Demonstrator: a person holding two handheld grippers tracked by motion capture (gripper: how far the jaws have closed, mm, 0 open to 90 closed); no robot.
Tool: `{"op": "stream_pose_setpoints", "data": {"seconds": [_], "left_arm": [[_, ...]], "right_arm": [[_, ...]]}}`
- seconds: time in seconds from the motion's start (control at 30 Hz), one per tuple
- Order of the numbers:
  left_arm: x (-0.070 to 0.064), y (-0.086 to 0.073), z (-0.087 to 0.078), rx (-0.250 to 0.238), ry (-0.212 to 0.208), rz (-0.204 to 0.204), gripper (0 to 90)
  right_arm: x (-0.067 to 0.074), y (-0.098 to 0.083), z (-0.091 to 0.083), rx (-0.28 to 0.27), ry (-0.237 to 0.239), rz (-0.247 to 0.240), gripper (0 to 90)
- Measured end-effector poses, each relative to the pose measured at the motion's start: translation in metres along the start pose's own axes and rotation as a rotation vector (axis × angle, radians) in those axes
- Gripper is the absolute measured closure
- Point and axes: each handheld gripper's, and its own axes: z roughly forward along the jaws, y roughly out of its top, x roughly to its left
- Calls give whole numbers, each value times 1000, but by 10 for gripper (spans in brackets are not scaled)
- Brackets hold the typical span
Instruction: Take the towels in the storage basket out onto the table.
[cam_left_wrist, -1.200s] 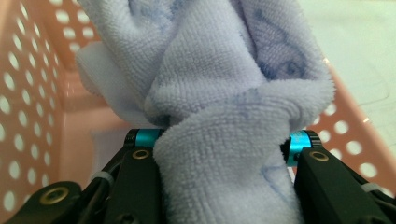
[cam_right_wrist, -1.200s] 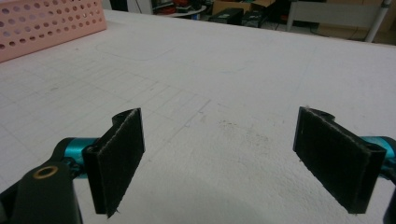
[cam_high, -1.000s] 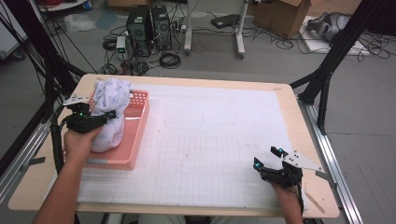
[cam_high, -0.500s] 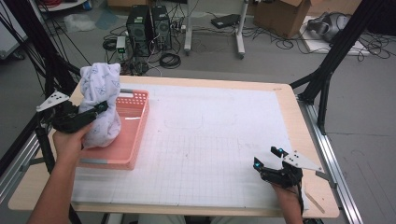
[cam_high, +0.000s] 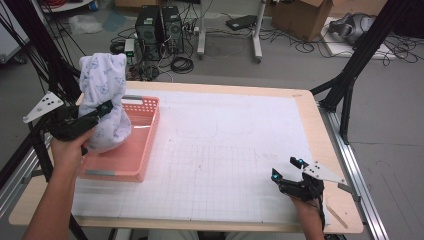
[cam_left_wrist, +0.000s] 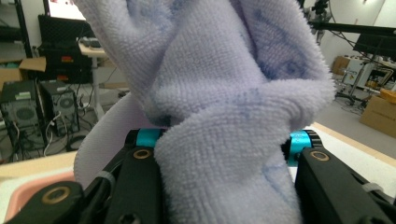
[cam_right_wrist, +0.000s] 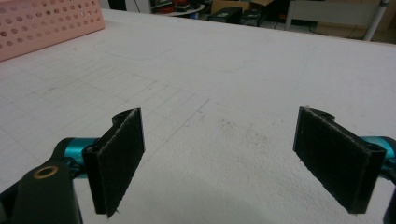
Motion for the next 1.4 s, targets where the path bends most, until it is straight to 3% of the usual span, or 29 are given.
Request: {"op": "stream_pose_setpoints", "data": {"seconds": [0.4,0.47,0.63,0.9,1.4], "left_arm": [[-18,23,3,-56,-86,78,612],[-21,27,5,-62,-105,107,611],[-26,36,9,-72,-127,119,612],[-43,54,15,-98,-180,179,611],[-74,79,36,-110,-322,214,611]], "right_arm": [[0,0,0,4,-1,2,152],[0,0,0,5,-1,1,152],[0,0,0,3,-1,1,152],[0,0,0,5,-2,1,152],[1,0,0,8,0,-4,152]]}}
